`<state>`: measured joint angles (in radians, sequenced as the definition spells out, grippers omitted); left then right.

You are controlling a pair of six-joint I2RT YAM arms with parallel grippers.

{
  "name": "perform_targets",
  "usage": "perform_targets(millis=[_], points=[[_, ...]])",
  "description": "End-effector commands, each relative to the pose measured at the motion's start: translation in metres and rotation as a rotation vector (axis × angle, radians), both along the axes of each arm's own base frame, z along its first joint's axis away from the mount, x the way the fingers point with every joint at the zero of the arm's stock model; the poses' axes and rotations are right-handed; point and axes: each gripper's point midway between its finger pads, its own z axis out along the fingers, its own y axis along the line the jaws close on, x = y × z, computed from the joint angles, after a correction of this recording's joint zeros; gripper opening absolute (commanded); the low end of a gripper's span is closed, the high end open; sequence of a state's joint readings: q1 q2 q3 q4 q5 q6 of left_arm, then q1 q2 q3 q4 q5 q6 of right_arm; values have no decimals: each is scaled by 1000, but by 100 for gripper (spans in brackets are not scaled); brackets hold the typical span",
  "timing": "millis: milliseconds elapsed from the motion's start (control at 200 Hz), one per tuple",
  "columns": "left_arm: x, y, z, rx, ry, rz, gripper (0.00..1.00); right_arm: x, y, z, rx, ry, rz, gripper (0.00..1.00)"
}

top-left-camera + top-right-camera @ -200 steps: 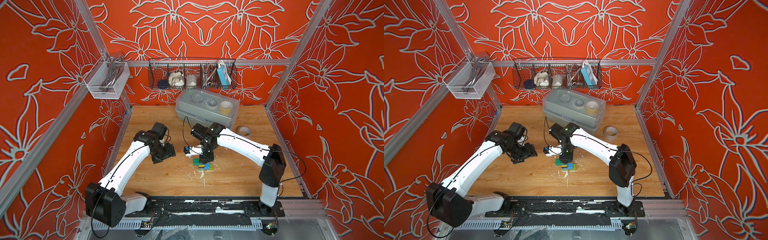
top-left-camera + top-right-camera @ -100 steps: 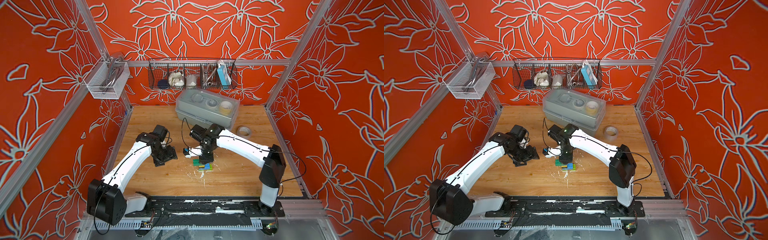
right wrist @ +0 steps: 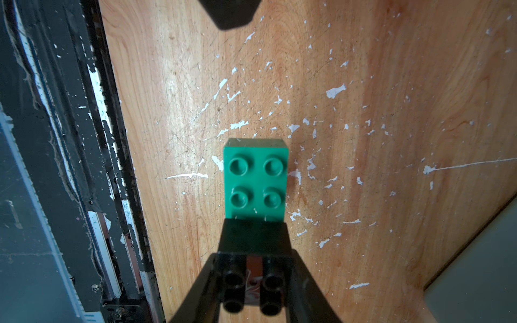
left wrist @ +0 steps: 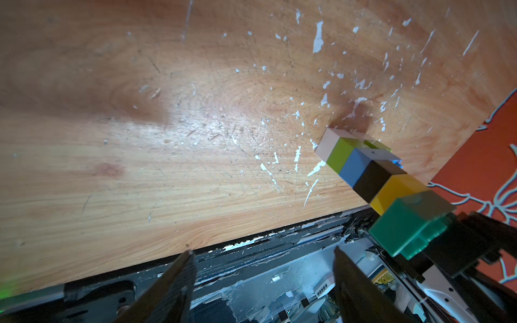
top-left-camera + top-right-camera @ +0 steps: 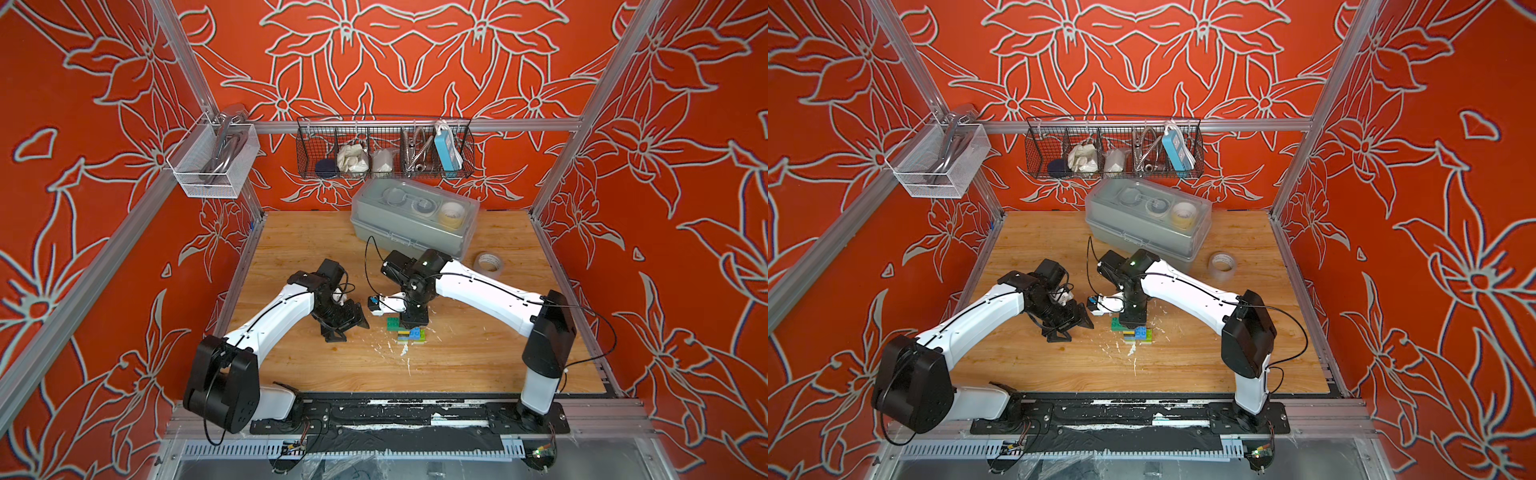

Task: Assemble a giraffe with lego
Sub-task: Assemble the lego brick with the lego brick.

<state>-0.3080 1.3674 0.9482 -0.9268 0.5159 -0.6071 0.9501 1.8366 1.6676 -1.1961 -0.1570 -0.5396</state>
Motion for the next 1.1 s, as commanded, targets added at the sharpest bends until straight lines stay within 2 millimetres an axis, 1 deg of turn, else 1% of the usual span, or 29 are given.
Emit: perform_targets(millis=[0,175,370,581,846,1096], points=[[4,-10,2,-27,-1,-15,76,-5,-24,-11,-97,25,-46,26],[4,-16,-1,-23,1,-37,76,-4,-26,-10,-99,25,-59,26],[4,-16,-3,-20,7,-35,76,1,-27,-5,-100,3,-67,26],[3,-18,-6,-29,15,-36,76,5,-28,-7,-114,-16,-75,27],[6,-19,-8,-27,19,-39,76,12,-29,-1,-133,-44,-100,27],[7,-22,-9,-26,22,-46,76,10,-26,-2,-132,-28,-102,27]])
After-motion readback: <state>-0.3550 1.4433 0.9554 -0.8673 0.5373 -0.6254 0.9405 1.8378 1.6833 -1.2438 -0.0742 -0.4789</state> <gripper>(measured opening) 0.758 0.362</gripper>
